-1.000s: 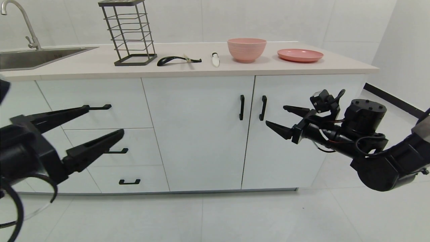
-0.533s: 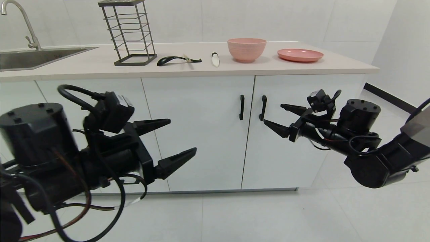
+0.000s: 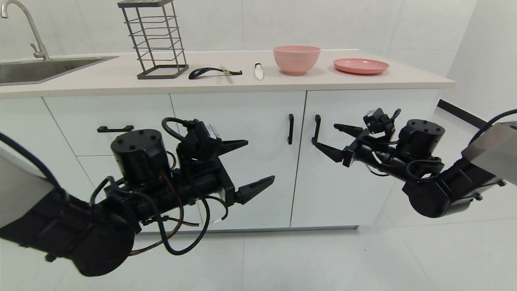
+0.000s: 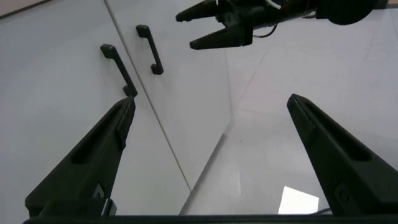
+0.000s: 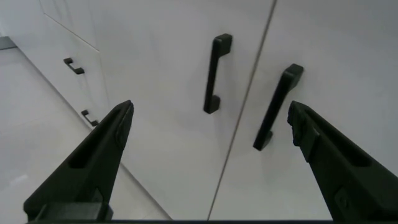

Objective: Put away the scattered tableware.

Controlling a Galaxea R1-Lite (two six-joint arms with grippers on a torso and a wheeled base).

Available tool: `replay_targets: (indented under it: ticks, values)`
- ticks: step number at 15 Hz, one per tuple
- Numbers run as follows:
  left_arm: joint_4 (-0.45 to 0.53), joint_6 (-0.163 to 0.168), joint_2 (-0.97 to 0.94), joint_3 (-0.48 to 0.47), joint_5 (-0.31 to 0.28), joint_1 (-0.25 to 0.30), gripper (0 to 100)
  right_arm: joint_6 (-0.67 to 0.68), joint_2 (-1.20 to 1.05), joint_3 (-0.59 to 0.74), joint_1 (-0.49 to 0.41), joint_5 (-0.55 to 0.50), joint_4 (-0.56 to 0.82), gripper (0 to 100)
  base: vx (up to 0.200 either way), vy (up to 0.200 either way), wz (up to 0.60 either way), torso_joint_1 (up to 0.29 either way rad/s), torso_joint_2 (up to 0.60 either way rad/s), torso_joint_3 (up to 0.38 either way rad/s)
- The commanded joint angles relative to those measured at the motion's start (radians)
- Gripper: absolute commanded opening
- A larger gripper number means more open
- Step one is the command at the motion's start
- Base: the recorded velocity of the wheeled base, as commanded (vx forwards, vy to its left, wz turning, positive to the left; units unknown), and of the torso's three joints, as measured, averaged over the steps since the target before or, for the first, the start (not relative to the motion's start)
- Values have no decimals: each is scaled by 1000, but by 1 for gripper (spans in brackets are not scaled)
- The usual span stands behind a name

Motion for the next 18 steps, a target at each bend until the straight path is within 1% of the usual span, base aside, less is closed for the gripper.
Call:
replay_targets:
  ticks: [1,3,5,8,12,15,18]
  values:
    - [0,3,122,-110,-5,-7,100,2,113,-112,-20,19,3,100,0,0,0,0,0,0]
    - [0,3,187,-181,-8,-12,100,5,190,-197,-22,34,3,100,0,0,0,0,0,0]
    - [0,3,228,-228,-38,-15,100,5,251,-254,-19,34,3,100,0,0,0,0,0,0]
    - [1,-3,262,-294,-43,-30,100,6,314,-318,-14,43,3,100,0,0,0,0,0,0]
    - [4,-5,322,-398,-55,-29,100,6,351,-393,-8,74,1,100,0,0,0,0,0,0]
    - [12,-6,348,-446,-55,-29,100,6,366,-438,4,76,3,100,0,0,0,0,0,0]
    - [14,-6,357,-457,-57,-29,100,32,402,-487,15,85,1,100,0,0,0,0,0,0]
